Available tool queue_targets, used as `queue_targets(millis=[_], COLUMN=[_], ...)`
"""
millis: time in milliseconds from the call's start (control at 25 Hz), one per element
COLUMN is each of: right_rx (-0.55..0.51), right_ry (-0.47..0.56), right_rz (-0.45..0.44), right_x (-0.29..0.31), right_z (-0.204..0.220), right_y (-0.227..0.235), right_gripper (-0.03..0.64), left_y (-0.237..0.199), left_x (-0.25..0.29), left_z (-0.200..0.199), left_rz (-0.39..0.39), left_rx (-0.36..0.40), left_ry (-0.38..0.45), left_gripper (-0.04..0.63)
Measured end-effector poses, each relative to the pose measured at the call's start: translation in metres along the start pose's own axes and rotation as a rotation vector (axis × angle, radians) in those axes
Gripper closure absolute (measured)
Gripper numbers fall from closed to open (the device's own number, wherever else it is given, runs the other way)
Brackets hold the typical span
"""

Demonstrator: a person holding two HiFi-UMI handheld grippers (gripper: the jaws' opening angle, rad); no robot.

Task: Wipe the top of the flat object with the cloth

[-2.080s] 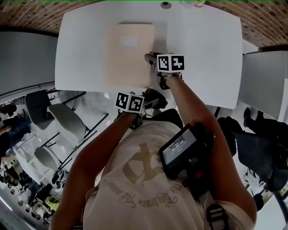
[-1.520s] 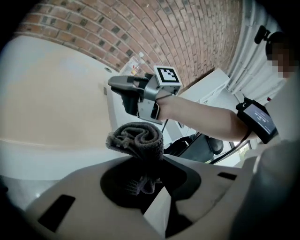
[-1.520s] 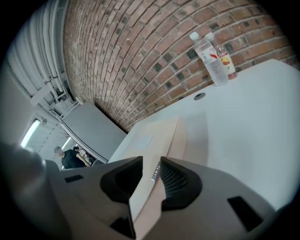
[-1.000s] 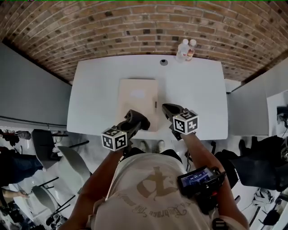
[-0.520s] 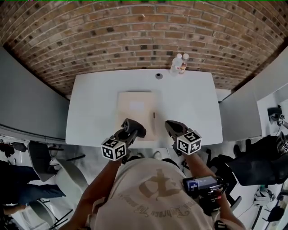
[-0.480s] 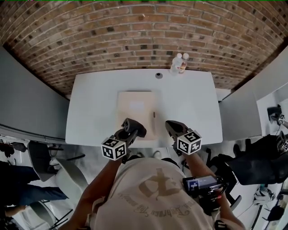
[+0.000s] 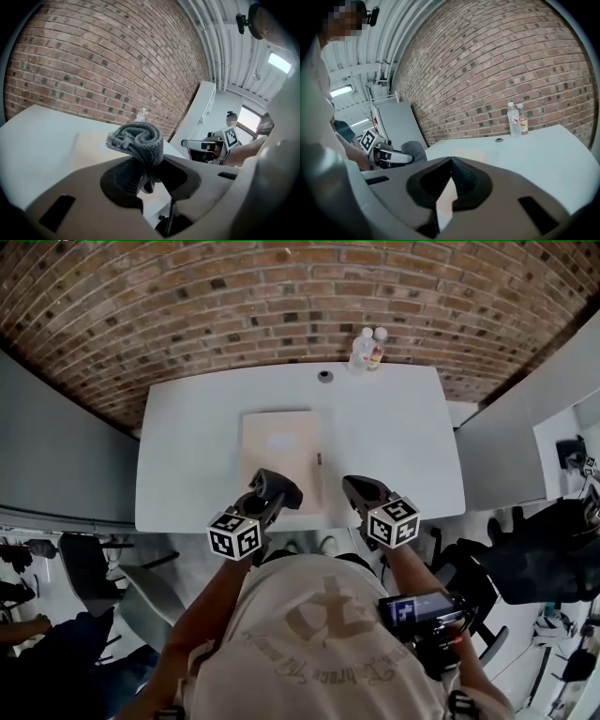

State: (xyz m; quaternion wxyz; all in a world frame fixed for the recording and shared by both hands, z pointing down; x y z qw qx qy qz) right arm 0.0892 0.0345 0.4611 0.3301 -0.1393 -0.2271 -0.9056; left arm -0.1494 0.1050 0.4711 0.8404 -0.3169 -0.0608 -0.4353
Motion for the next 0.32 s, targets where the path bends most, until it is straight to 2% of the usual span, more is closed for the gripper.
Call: queue_targets(millis=[320], right_rx=[0.004], right_ry=[-0.003], right_rz=[0.001], right_x=[-0.0007], right_z=[0.0026], right_y=[0.0049], right_gripper=[0.597], left_y=[0.0005], left_x=[0.0044], left_z=[-0.0009], left_rz=[-0.006], left_rx=[0.007], left_ry=[-0.010], left_gripper=[0.486])
Point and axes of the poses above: the fingertips, and each gripper's own axes: x forward along the fingers, y to its right, z out of its underside, the point moved 7 cm from there along -x, backward along the fingers, and after that the axes turned 6 degrees about z, right-handed, at the moved point
